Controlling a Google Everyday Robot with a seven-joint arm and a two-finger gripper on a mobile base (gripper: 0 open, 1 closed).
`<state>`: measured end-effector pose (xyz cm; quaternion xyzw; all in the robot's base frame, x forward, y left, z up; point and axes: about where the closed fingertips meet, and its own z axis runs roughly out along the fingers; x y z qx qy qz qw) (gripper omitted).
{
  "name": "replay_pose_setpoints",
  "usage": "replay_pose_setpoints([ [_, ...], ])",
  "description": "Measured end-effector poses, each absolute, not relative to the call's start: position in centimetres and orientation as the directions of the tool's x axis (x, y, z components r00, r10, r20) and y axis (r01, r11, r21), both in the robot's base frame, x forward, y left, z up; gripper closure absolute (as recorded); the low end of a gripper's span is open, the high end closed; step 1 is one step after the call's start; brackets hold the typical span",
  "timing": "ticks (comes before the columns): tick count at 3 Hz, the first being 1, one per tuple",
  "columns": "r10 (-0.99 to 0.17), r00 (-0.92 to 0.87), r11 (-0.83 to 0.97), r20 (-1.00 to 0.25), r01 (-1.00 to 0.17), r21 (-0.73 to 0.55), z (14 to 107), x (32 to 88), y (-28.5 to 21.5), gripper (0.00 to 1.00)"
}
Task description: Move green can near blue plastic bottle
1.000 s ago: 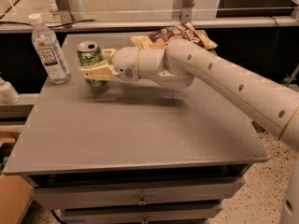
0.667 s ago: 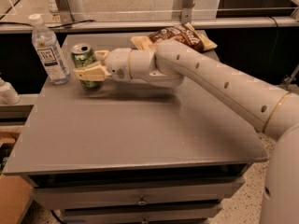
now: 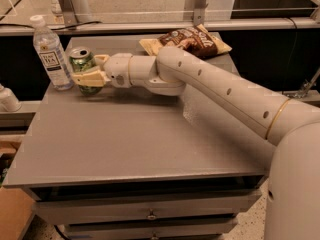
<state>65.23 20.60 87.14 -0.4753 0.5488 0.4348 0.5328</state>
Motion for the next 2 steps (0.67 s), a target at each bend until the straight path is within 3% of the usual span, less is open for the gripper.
replay_pose_setpoints([
  [2,-0.026,0.01,0.191,-1.0,-0.981,-0.015,86.98,65.32,21.5,0.58],
])
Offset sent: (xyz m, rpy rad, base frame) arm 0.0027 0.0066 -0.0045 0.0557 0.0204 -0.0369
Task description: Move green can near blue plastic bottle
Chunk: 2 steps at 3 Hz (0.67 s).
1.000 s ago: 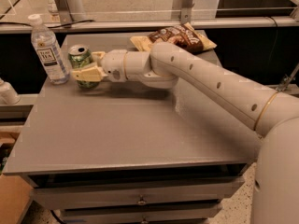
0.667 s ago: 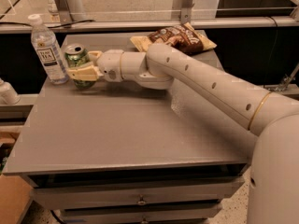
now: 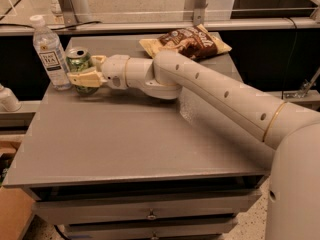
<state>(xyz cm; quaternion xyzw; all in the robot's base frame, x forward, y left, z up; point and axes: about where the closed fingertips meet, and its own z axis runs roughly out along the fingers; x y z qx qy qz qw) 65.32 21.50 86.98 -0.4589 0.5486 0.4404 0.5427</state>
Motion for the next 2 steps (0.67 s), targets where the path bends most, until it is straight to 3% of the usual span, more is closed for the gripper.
replay_pose_setpoints([
  [2,-0.005,-0.003,0.194,-1.0,-0.981,0.002,86.99,65.1,21.57,0.12],
])
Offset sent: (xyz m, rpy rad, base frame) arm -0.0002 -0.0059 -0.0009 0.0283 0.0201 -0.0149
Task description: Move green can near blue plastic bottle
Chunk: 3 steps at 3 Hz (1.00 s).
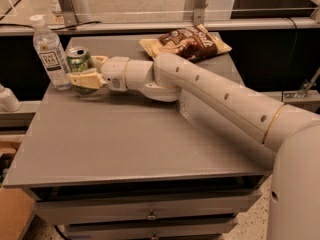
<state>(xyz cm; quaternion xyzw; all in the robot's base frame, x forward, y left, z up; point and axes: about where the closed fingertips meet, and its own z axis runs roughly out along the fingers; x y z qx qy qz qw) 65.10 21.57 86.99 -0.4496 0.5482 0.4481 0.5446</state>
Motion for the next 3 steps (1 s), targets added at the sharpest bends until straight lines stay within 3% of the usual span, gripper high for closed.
replay_pose_setpoints([
  [1,-0.003,-0.007,0.193,-1.0,-0.981,0.006,87.0,65.0,21.5,0.0],
  [3,-0.018,-0.009,0.194,-1.0,-0.981,0.006,87.0,63.9,18.6,0.0],
])
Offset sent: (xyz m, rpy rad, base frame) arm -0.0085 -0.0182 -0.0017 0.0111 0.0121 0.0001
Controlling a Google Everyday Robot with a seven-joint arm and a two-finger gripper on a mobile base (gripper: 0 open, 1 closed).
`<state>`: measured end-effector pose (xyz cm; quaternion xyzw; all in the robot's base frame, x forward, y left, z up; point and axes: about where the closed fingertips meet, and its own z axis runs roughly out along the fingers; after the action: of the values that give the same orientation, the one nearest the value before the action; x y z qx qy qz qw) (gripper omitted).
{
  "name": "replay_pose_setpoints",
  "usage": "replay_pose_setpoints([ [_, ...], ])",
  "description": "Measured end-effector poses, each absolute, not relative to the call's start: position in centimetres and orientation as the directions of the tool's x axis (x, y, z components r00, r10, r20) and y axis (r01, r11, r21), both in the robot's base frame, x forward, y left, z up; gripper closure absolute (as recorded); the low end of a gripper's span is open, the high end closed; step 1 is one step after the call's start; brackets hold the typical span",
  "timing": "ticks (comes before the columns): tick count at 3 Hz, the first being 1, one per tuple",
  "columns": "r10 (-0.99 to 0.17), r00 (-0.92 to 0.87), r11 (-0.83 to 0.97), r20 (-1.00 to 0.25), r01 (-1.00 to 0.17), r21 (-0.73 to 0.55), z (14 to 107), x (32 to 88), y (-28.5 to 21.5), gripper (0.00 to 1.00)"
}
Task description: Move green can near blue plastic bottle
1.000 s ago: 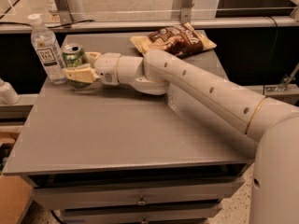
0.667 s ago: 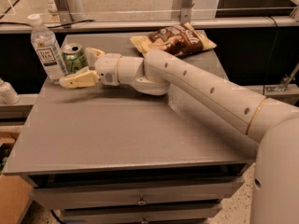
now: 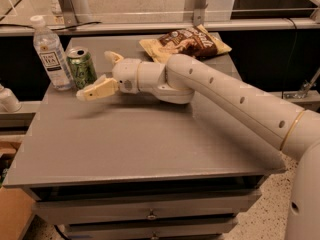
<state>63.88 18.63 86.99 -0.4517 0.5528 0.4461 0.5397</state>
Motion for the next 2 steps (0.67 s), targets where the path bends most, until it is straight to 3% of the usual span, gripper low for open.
replay_pose_setpoints([
  [2,-0.094,0.005,0.187,-0.996,-0.982,-0.022,86.8,60.7,11.0,0.0],
])
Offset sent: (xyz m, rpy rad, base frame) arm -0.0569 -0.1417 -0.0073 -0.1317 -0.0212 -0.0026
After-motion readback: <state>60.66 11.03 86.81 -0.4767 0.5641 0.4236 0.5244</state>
